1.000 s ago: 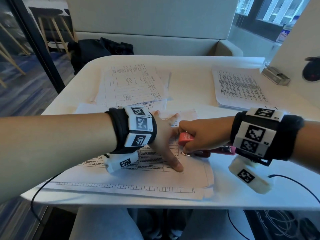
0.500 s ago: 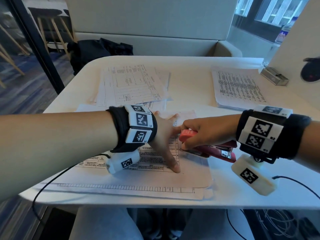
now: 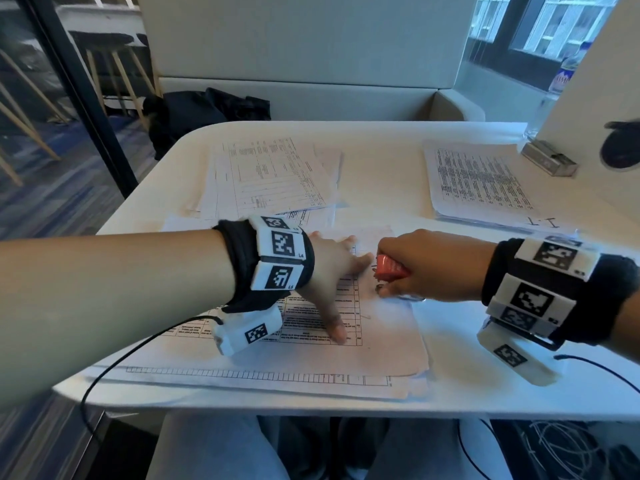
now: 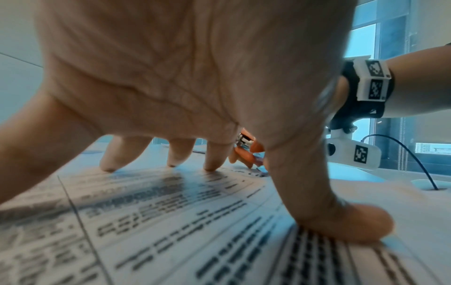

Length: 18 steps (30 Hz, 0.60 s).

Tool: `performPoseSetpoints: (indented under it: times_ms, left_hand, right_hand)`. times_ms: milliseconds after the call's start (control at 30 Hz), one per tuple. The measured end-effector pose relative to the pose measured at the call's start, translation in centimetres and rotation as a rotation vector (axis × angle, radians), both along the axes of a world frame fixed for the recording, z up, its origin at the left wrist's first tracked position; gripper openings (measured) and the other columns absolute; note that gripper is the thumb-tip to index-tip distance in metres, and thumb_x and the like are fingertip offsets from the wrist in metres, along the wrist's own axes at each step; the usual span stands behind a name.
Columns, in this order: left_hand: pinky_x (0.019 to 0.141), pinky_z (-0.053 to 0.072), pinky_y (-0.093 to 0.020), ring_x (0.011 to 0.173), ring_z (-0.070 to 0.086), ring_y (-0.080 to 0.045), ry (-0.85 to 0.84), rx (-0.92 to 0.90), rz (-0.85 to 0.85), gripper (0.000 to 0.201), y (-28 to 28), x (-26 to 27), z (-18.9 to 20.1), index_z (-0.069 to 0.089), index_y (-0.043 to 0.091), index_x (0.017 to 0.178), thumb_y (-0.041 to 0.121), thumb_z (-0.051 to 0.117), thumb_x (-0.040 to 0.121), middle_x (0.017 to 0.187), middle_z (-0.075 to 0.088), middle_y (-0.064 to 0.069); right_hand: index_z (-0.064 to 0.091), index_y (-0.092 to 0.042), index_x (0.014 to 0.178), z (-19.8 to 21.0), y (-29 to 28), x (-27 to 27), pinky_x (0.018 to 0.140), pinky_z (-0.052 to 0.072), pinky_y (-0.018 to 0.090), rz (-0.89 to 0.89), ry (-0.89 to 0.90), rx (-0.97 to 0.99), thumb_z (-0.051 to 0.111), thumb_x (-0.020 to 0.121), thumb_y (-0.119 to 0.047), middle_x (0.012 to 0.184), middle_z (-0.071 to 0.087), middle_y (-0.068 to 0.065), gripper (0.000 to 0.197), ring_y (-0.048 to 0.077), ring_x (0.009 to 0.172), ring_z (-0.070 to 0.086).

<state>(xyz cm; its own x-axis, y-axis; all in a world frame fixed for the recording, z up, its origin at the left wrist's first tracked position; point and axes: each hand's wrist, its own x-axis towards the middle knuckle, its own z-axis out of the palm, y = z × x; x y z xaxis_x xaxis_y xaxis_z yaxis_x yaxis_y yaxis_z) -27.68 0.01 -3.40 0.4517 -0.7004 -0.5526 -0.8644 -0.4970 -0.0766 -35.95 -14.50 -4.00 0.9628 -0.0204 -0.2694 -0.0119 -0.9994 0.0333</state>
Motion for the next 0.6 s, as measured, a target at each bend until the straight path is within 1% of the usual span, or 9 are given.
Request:
performPoseSetpoints:
  times_ms: [67, 133, 200, 267, 300, 367, 433, 533, 600]
  left_hand:
    - [0.118, 0.008, -0.045, 0.148, 0.003, -0.032, -0.003, -0.015, -0.001, 0.123, 0.2, -0.2, 0.0, -0.009, 0.035, 0.152, 0.063, 0.074, 0.065, 0.161, -0.015, 0.001]
    - [0.117, 0.016, -0.041, 0.148, 0.01, -0.028, -0.02, -0.033, -0.025, 0.12, 0.4, -0.4, -0.1, -0.002, 0.032, 0.153, 0.064, 0.073, 0.066, 0.162, -0.009, 0.002]
    - [0.112, 0.029, -0.039, 0.143, 0.027, -0.026, -0.037, -0.062, -0.052, 0.112, 0.4, -0.4, -0.3, 0.017, 0.029, 0.152, 0.065, 0.074, 0.063, 0.161, 0.011, -0.002]
    - [0.102, 0.042, -0.039, 0.131, 0.044, -0.023, -0.036, -0.104, -0.045, 0.098, 0.6, -0.5, -0.6, 0.041, 0.027, 0.142, 0.066, 0.076, 0.059, 0.15, 0.038, -0.001]
    - [0.096, 0.046, -0.037, 0.125, 0.05, -0.022, -0.042, -0.135, -0.041, 0.09, 0.7, -0.7, -0.7, 0.049, 0.029, 0.135, 0.066, 0.077, 0.058, 0.143, 0.046, 0.001]
    - [0.087, 0.047, -0.033, 0.116, 0.055, -0.019, -0.071, -0.214, -0.061, 0.075, 0.7, -0.9, -0.7, 0.058, 0.032, 0.127, 0.063, 0.077, 0.061, 0.135, 0.054, 0.008]
    - [0.085, 0.047, -0.031, 0.11, 0.056, -0.016, -0.085, -0.295, -0.095, 0.057, 0.7, -0.9, -0.4, 0.064, 0.033, 0.121, 0.055, 0.076, 0.069, 0.126, 0.059, 0.011]
    - [0.076, 0.04, -0.025, 0.103, 0.058, -0.011, -0.074, -0.368, -0.124, 0.034, 0.6, -0.9, 0.1, 0.071, 0.033, 0.109, 0.046, 0.074, 0.077, 0.111, 0.065, 0.013]
    - [0.071, 0.036, -0.023, 0.095, 0.057, -0.008, -0.051, -0.387, -0.134, 0.026, 0.5, -1.0, 0.2, 0.073, 0.032, 0.104, 0.042, 0.073, 0.08, 0.095, 0.065, 0.016]
  right_hand:
    - [0.049, -0.024, 0.093, 0.1, -0.1, 0.0, 0.074, 0.047, 0.033, 0.02, 0.003, -0.037, 0.059, 0.084, -0.058, 0.092, 0.055, -0.004, 0.036, 0.017, 0.084, 0.054]
    - [0.051, -0.024, 0.096, 0.3, 0.0, -0.1, 0.072, 0.045, 0.03, 0.037, 0.026, -0.063, 0.063, 0.076, -0.065, 0.096, 0.053, -0.005, 0.047, 0.016, 0.085, 0.053]
    - [0.048, -0.026, 0.099, 0.4, 0.3, -0.2, 0.072, 0.043, 0.029, 0.052, 0.051, -0.082, 0.065, 0.067, -0.073, 0.097, 0.051, -0.007, 0.059, 0.014, 0.085, 0.05]
    - [0.046, -0.026, 0.101, 0.4, 0.6, -0.2, 0.072, 0.042, 0.029, 0.063, 0.064, -0.116, 0.066, 0.063, -0.074, 0.097, 0.051, -0.007, 0.065, 0.014, 0.085, 0.049]
    - [0.046, -0.025, 0.101, 0.4, 0.7, -0.2, 0.072, 0.041, 0.029, 0.067, 0.065, -0.132, 0.066, 0.063, -0.075, 0.096, 0.05, -0.007, 0.065, 0.014, 0.084, 0.048]
    - [0.047, -0.025, 0.101, 0.5, 0.8, 0.0, 0.071, 0.039, 0.028, 0.075, 0.069, -0.165, 0.066, 0.063, -0.075, 0.096, 0.051, -0.007, 0.066, 0.014, 0.084, 0.048]
    - [0.051, -0.022, 0.106, 0.6, 1.1, 0.3, 0.071, 0.038, 0.028, 0.082, 0.078, -0.182, 0.067, 0.062, -0.075, 0.099, 0.054, -0.006, 0.07, 0.015, 0.085, 0.049]
    - [0.055, -0.021, 0.106, 0.6, 1.2, 0.6, 0.073, 0.041, 0.028, 0.078, 0.069, -0.167, 0.071, 0.061, -0.072, 0.097, 0.057, -0.007, 0.07, 0.015, 0.085, 0.051]
    - [0.056, -0.021, 0.108, 0.6, 1.3, 0.7, 0.076, 0.042, 0.029, 0.081, 0.061, -0.144, 0.073, 0.06, -0.07, 0.095, 0.055, -0.009, 0.07, 0.014, 0.086, 0.051]
